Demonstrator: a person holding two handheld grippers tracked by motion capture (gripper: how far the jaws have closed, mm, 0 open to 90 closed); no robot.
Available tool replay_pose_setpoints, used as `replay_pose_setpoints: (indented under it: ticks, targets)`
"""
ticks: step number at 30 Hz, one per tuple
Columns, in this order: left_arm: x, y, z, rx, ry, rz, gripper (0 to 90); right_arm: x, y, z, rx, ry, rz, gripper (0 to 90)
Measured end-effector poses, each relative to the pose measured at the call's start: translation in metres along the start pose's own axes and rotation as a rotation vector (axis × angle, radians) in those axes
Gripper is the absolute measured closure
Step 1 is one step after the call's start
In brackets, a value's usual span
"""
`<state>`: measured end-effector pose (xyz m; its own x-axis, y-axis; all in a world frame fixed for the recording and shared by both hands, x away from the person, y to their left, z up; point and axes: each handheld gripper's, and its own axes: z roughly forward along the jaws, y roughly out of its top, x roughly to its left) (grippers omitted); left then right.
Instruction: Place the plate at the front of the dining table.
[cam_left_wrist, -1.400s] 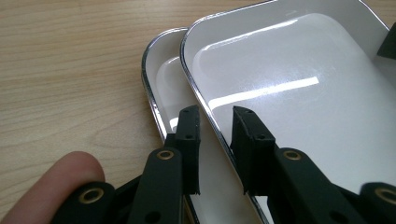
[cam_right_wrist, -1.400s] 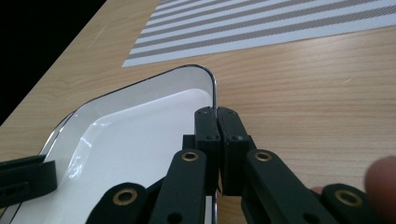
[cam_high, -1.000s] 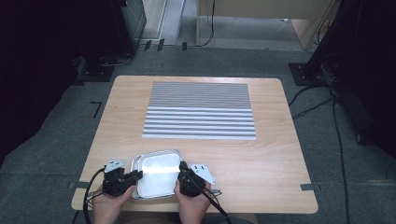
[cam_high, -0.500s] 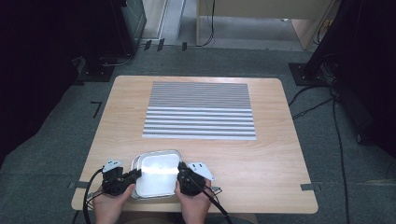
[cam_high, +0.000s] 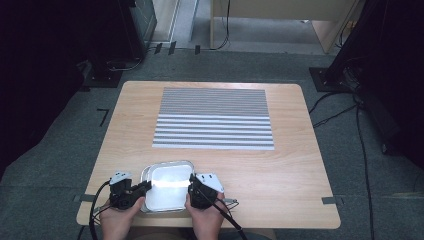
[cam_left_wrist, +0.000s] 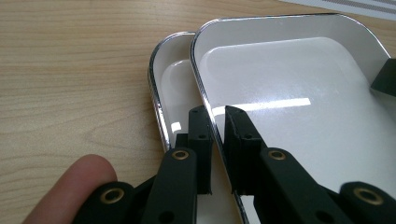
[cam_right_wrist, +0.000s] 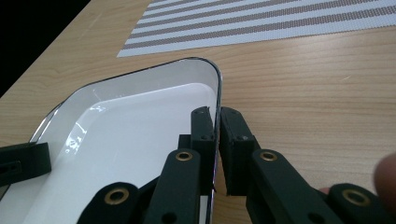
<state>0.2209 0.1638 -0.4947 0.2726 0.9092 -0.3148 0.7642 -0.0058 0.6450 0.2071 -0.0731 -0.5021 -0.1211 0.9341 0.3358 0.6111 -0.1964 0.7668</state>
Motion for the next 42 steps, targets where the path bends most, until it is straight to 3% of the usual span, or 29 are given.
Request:
replay_pose_setpoints:
  ticks: [5, 9, 18, 29, 42]
  targets:
    - [-0.001, -0.001, 0.001, 0.001, -0.005, -0.001, 82.1, 0.001, 0.002, -0.001, -0.017, -0.008, 0.016, 88.5]
    - [-0.006, 0.0, -0.002, -0.033, 0.002, -0.004, 82.9, 0.003, 0.005, -0.005, -0.033, -0.022, -0.001, 89.7]
    - [-0.019, 0.009, -0.009, -0.095, 0.018, -0.013, 85.8, -0.004, 0.009, -0.011, -0.066, 0.011, 0.038, 90.0]
    - [-0.042, 0.026, -0.007, -0.159, -0.002, -0.02, 87.1, -0.023, 0.03, -0.022, -0.111, 0.035, 0.04, 90.0]
    - [-0.063, 0.054, 0.0, -0.178, -0.021, -0.002, 88.0, -0.043, 0.056, -0.025, -0.145, 0.04, 0.062, 90.0]
